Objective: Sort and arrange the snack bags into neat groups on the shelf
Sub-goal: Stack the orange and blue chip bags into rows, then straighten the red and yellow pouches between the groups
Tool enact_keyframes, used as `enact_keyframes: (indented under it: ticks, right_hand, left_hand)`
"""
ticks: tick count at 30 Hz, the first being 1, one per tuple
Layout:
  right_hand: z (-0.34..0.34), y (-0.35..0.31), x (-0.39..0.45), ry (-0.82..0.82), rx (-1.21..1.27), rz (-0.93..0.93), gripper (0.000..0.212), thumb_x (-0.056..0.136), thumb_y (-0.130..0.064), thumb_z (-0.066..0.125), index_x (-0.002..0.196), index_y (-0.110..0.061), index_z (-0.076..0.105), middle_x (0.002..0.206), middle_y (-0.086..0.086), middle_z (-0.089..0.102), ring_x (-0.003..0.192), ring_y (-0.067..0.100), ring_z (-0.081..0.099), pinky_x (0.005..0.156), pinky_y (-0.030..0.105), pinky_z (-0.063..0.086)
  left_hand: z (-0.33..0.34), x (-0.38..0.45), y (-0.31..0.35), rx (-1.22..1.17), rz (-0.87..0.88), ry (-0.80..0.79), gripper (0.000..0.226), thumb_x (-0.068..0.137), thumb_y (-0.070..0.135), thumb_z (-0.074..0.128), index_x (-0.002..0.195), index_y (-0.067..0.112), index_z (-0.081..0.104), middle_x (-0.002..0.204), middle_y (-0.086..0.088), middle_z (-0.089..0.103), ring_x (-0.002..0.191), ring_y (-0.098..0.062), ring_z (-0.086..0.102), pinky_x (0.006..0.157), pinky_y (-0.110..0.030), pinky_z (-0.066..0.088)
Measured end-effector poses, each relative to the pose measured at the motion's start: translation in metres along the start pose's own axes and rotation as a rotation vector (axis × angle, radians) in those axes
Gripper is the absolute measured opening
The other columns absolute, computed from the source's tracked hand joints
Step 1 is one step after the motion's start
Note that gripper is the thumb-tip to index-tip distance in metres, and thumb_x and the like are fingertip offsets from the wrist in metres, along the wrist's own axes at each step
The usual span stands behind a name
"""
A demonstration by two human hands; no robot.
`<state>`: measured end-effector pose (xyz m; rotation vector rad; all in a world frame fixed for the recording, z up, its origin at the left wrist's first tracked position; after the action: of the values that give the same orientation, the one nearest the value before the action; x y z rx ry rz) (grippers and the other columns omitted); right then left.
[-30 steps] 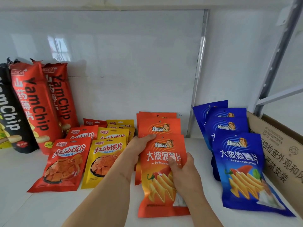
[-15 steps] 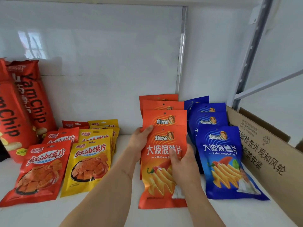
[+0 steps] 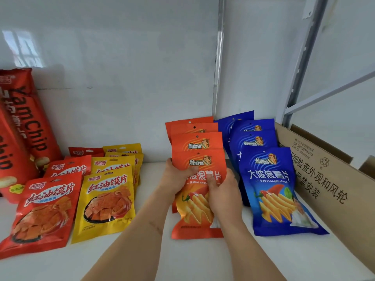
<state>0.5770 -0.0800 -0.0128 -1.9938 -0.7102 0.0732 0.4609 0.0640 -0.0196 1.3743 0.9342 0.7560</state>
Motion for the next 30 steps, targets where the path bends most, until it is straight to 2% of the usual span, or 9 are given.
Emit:
enact_keyframes:
  ticks: [3,6,11,15,18,20,22,25,30]
  right_hand:
    - [0.0,0.002,-0.003,-0.109,-0.001,0.017,0.081,0.086,-0.073,0.039,0.148,-0.023,0.027,0.138,0.003,0.051,0.122,0.026,0.054,0.097,0.047,0.05]
    - [0.002,0.007,-0.009,-0.205,-0.025,0.007,0.091,0.085,-0.074,0.045,0.154,-0.024,0.013,0.144,-0.001,0.044,0.128,0.023,0.05,0.1,0.043,0.047]
    - [0.008,0.008,-0.01,-0.183,-0.037,-0.031,0.092,0.075,-0.082,0.047,0.148,-0.029,0.027,0.137,-0.004,0.054,0.12,0.018,0.056,0.098,0.045,0.05]
    - [0.008,0.009,-0.009,-0.117,-0.026,-0.045,0.083,0.073,-0.084,0.047,0.139,-0.035,0.036,0.126,-0.009,0.059,0.111,0.015,0.06,0.091,0.045,0.053]
    - [0.004,0.009,-0.013,-0.088,-0.053,-0.029,0.078,0.075,-0.082,0.048,0.136,-0.035,0.037,0.123,-0.009,0.06,0.11,0.017,0.061,0.089,0.045,0.054]
    - [0.0,0.006,-0.015,-0.062,-0.108,-0.029,0.084,0.077,-0.081,0.048,0.142,-0.03,0.032,0.132,-0.004,0.055,0.118,0.021,0.058,0.092,0.046,0.052]
    - [-0.012,-0.002,-0.017,0.012,-0.207,-0.067,0.089,0.082,-0.076,0.047,0.148,-0.021,0.027,0.144,0.004,0.044,0.129,0.025,0.049,0.097,0.045,0.048]
    - [-0.028,-0.014,-0.024,0.118,-0.273,-0.156,0.085,0.085,-0.072,0.043,0.146,-0.014,0.031,0.149,0.01,0.039,0.135,0.029,0.041,0.104,0.048,0.043]
    - [-0.036,-0.037,-0.034,0.178,-0.251,-0.258,0.069,0.091,-0.057,0.052,0.143,-0.013,0.04,0.152,0.014,0.037,0.139,0.033,0.033,0.111,0.052,0.032]
  left_hand:
    - [-0.001,-0.001,0.003,0.007,0.07,0.038,0.084,0.068,0.035,0.093,0.135,0.019,0.046,0.12,-0.003,0.07,0.096,-0.023,0.073,0.085,-0.048,0.061]
    - [-0.003,-0.001,0.001,-0.003,0.106,0.046,0.081,0.068,0.036,0.093,0.134,0.019,0.05,0.12,-0.003,0.071,0.097,-0.022,0.074,0.086,-0.048,0.061]
    - [-0.007,-0.002,-0.001,0.006,0.136,0.083,0.069,0.078,0.031,0.086,0.135,0.02,0.049,0.118,0.003,0.066,0.102,-0.02,0.069,0.087,-0.041,0.059]
    - [-0.008,-0.001,-0.002,0.048,0.137,0.099,0.073,0.079,0.037,0.085,0.138,0.019,0.047,0.125,0.001,0.066,0.106,-0.022,0.068,0.092,-0.044,0.058]
    - [-0.009,-0.004,0.0,0.081,0.113,0.108,0.069,0.08,0.038,0.083,0.135,0.017,0.046,0.119,0.002,0.065,0.098,-0.019,0.067,0.084,-0.037,0.056]
    - [-0.012,-0.01,0.006,0.095,0.109,0.123,0.068,0.082,0.041,0.081,0.133,0.016,0.045,0.122,0.001,0.065,0.096,-0.019,0.067,0.086,-0.036,0.056]
    - [-0.017,-0.019,0.012,0.121,0.104,0.134,0.078,0.085,0.048,0.076,0.144,0.013,0.036,0.13,0.0,0.062,0.105,-0.021,0.067,0.09,-0.036,0.056]
    - [-0.035,-0.042,0.027,0.201,0.134,0.188,0.081,0.095,0.049,0.062,0.156,0.013,0.023,0.149,-0.005,0.048,0.128,-0.025,0.056,0.093,-0.033,0.049]
    - [-0.108,-0.077,0.045,0.404,0.248,0.445,0.069,0.097,0.043,0.059,0.154,0.013,0.033,0.155,-0.005,0.041,0.142,-0.026,0.038,0.115,-0.042,0.035]
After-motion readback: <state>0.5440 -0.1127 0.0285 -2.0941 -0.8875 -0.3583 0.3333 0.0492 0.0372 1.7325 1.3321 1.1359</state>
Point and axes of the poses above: each hand's wrist, its own x-axis towards the middle knuckle, its own z-axis out of the palm, y = z × x, the point moved 8 cm from there along x, towards the middle knuckle
